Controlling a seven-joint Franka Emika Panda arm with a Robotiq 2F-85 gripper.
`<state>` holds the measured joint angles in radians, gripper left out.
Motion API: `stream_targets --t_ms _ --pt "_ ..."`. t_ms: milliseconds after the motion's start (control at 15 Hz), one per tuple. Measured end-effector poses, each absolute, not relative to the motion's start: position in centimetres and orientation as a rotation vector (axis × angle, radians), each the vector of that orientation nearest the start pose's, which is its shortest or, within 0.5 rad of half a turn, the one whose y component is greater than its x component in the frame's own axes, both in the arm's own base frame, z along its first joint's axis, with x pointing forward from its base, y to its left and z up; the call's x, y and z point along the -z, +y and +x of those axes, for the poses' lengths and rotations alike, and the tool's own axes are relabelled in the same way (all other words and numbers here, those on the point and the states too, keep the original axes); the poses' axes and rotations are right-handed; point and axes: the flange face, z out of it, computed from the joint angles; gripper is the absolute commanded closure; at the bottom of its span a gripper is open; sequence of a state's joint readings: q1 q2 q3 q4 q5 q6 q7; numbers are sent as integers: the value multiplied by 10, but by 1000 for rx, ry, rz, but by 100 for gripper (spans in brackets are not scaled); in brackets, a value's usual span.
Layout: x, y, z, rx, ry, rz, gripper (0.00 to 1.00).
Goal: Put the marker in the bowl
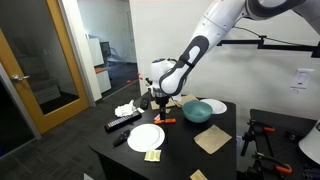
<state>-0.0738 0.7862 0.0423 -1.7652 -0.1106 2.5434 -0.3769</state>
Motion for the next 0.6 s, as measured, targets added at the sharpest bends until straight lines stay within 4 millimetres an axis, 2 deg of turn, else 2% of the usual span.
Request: stream_targets --t_ms 400,600 --pt "-109 -20 654 -35 -698 -3089 81" --pt "-110 -19 657 -34 -717 -3085 100"
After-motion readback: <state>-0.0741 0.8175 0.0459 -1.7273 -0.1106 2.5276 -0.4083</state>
